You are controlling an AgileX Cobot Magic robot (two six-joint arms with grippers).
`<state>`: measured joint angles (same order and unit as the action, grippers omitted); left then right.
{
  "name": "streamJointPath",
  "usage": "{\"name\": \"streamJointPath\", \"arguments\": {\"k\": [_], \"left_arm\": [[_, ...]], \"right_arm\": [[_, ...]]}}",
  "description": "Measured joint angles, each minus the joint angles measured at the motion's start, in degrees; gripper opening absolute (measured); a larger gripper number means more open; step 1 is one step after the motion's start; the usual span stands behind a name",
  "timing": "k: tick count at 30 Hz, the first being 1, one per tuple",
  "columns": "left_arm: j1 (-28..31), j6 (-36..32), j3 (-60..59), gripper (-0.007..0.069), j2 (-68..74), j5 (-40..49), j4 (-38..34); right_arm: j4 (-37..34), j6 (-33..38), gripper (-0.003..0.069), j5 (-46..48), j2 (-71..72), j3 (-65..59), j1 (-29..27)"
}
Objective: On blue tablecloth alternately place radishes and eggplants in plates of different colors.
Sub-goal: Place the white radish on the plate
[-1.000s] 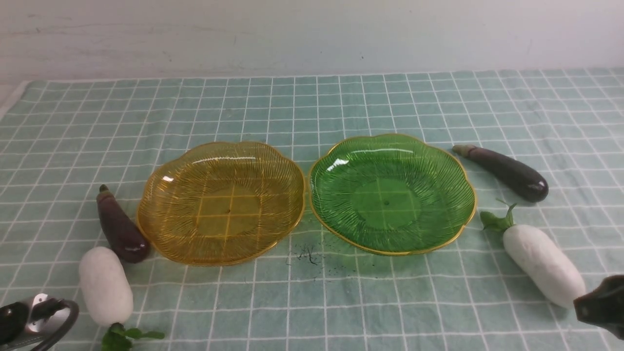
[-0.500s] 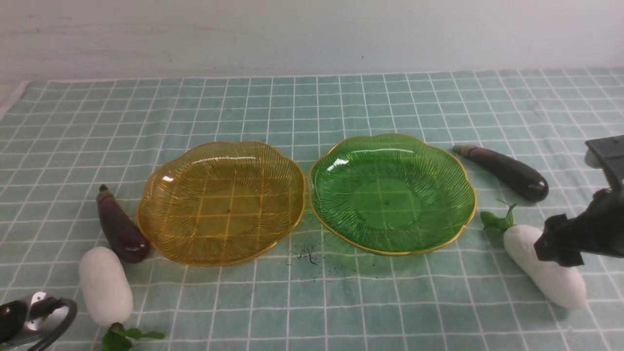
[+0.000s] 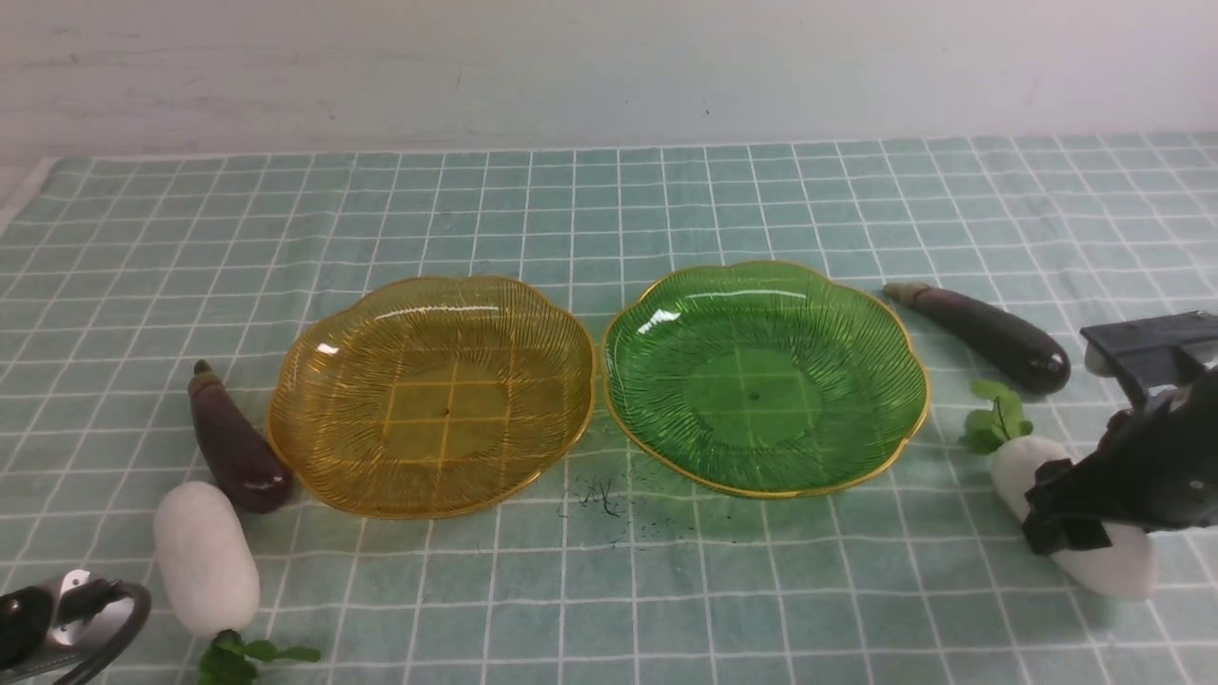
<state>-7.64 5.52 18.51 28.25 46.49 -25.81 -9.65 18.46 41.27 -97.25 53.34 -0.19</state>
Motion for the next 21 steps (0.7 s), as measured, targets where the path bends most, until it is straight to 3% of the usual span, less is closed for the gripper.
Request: {"name": "streamJointPath", "arguments": {"k": [5,7,11,15,21], "left_arm": [[0.00,0.00,0.00,0.0300,0.00,0.00,-0.06],[0.00,0.00,0.00,0.0300,0.00,0.00,-0.06],[0.00,0.00,0.00,0.0300,0.00,0.00,-0.06],[0.00,0.00,0.00,0.0300,0.00,0.00,-0.01],[0.00,0.00,0.00,0.0300,0.00,0.00,-0.01]], "right_arm": [[-1.30,0.00,0.0516,12.61,0.19,8.42,0.00],[-5.71,0.00,0.0516,20.89,0.74,14.36,0.00],[-14.03,0.43,0.0516,25.64,1.04,19.87,0.30],[-23.79,5.52,0.0516,20.51,0.79,21.88,4.21],[-24.65,7.77,0.0516,9.10,-3.01,22.07,10.51]]}}
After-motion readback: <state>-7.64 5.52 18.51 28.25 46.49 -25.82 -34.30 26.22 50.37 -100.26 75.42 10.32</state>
